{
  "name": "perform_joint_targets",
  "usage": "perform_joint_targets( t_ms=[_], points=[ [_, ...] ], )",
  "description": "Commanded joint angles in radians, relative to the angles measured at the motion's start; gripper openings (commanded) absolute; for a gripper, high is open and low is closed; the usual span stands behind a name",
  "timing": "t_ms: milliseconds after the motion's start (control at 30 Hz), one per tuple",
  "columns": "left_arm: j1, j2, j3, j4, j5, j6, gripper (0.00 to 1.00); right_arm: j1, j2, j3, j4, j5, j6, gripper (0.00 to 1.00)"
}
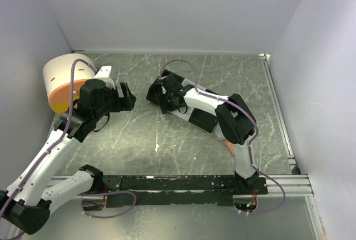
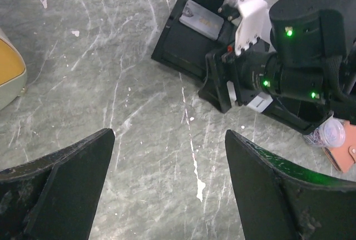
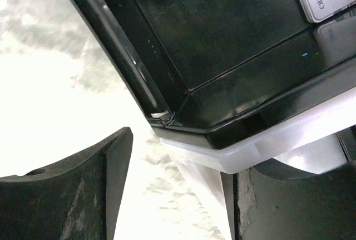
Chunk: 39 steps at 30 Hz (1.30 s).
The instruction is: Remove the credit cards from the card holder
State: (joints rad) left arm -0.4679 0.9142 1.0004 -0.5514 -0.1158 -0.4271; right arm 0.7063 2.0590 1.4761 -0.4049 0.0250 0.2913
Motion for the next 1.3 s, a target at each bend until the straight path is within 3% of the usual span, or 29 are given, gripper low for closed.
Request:
perform_joint_targets(
  t_ms=[0,200,400,600,700,900,1000,1267],
  points=[
    [-0.005,0.000,-0.010,0.021,-0.008,-0.004,0.93,0.059,-0.070,-0.040,0.025,-0.061,-0.070,0.62],
    [-0.006,0.004,-0.015,0.030,0.000,0.001,0.95,0.100,-0.119,-0.087,0.022,-0.060,-0.098,0.63],
    [-0.006,0.036,-0.019,0.054,0.047,0.004,0.96,0.103,-0.231,-0.114,0.015,-0.014,-0.066,0.70],
    [-0.006,0.080,-0.008,0.077,0.100,0.003,0.97,0.077,-0.379,-0.123,-0.044,0.255,0.036,0.77],
    [-0.006,0.095,-0.009,0.081,0.122,0.008,0.97,-0.032,-0.453,-0.154,-0.127,0.314,0.163,0.81],
    [-0.006,0.131,-0.034,0.117,0.197,0.008,0.98,-0.386,-0.569,-0.308,-0.162,0.195,0.303,0.89],
    [-0.006,0.163,-0.029,0.117,0.235,0.009,0.98,-0.485,-0.588,-0.371,-0.131,0.079,0.315,0.91],
    [-0.006,0.192,-0.012,0.091,0.235,0.024,0.99,-0.524,-0.518,-0.397,-0.070,-0.083,0.359,0.91]
  ],
)
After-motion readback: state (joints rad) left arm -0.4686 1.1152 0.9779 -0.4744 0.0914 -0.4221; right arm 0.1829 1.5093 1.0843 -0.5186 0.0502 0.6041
